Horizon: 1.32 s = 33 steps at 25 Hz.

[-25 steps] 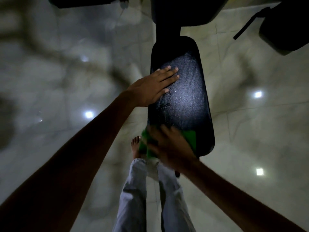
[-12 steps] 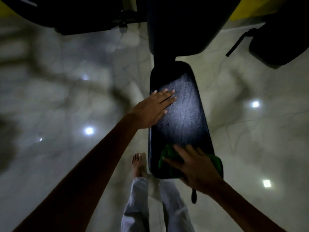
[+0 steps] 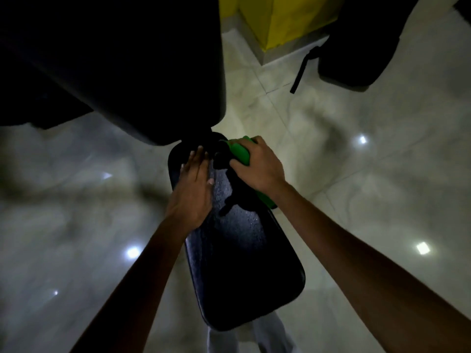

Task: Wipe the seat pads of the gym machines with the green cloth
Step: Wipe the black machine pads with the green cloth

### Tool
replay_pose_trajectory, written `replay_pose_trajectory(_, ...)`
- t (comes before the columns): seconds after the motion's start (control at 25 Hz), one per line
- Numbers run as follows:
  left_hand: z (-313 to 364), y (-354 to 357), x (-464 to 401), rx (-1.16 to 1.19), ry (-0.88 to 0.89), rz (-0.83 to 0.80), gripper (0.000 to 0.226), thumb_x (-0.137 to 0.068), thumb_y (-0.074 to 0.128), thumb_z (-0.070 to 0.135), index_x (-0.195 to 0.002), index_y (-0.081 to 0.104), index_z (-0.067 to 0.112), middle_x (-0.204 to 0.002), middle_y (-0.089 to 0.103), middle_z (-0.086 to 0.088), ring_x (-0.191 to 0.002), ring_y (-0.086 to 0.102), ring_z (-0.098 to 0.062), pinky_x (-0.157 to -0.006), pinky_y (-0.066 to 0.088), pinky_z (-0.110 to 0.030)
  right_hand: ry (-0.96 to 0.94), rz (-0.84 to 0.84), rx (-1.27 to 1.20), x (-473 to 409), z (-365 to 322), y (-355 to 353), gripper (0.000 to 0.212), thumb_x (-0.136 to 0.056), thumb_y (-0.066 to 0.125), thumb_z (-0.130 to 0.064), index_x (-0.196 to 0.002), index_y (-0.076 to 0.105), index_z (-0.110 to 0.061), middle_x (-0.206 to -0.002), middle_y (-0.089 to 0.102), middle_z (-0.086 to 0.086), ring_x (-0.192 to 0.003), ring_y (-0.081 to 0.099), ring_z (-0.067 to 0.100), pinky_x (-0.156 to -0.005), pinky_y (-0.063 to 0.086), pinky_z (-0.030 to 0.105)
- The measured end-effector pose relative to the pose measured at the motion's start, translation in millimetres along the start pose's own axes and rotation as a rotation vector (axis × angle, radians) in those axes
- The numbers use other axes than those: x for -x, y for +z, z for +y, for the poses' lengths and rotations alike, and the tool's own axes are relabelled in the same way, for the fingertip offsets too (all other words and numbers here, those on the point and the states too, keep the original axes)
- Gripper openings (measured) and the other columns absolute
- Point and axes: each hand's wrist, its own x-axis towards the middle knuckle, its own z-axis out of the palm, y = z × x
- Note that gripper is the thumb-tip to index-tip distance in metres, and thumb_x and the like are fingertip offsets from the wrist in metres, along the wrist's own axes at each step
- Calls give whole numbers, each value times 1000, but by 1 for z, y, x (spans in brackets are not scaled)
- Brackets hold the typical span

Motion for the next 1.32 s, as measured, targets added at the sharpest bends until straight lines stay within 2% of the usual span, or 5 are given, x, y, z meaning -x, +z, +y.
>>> replay_pose_trajectory(0.2, 3, 8, -5, -82, -8, 47, 60, -96, 20, 31, -148, 22, 2, -157, 16, -13, -146, 10, -25, -117, 2, -34, 206, -170, -414, -64, -3, -9, 3, -80, 61, -25, -80, 59, -26, -85, 62, 2, -82, 60, 21, -67, 45, 24)
replay_pose_trajectory(0.48, 4, 17, -6, -163, -15, 117, 57, -96, 24, 26, -147, 24, 0, -156, 21, -16, -144, 13, -25, -117, 1, -29, 230, -281, -633, -13, 43, -16, 25, -83, 61, -9, -61, 57, -20, -54, 57, -9, -53, 54, 11, -54, 42, 19)
replay_pose_trajectory(0.72, 1, 20, -9, -228, 1, 126, 57, -94, 27, 24, -145, 27, -1, -154, 24, -18, -143, 16, -27, -118, 2, -30, 158, -277, -531, -76, 13, -9, 20, -82, 63, -19, -65, 56, -28, -82, 62, 2, -78, 59, 18, -67, 43, 24)
replay_pose_trajectory(0.96, 0, 17, -8, -210, 25, 128, 57, -95, 25, 24, -145, 25, -2, -155, 21, -14, -144, 13, -25, -119, 2, -28, 165, -295, -716, -21, 55, -11, 9, -70, 65, -16, -66, 59, -21, -56, 55, -12, -57, 54, 10, -57, 42, 21)
replay_pose_trajectory(1.32, -3, 18, -7, -222, 15, 105, 59, -95, 24, 26, -147, 24, -1, -156, 19, -14, -145, 11, -25, -119, 1, -29, 162, -260, -661, -65, 26, -2, 20, -76, 67, -25, -69, 54, -38, -79, 59, -6, -79, 57, 14, -66, 41, 21)
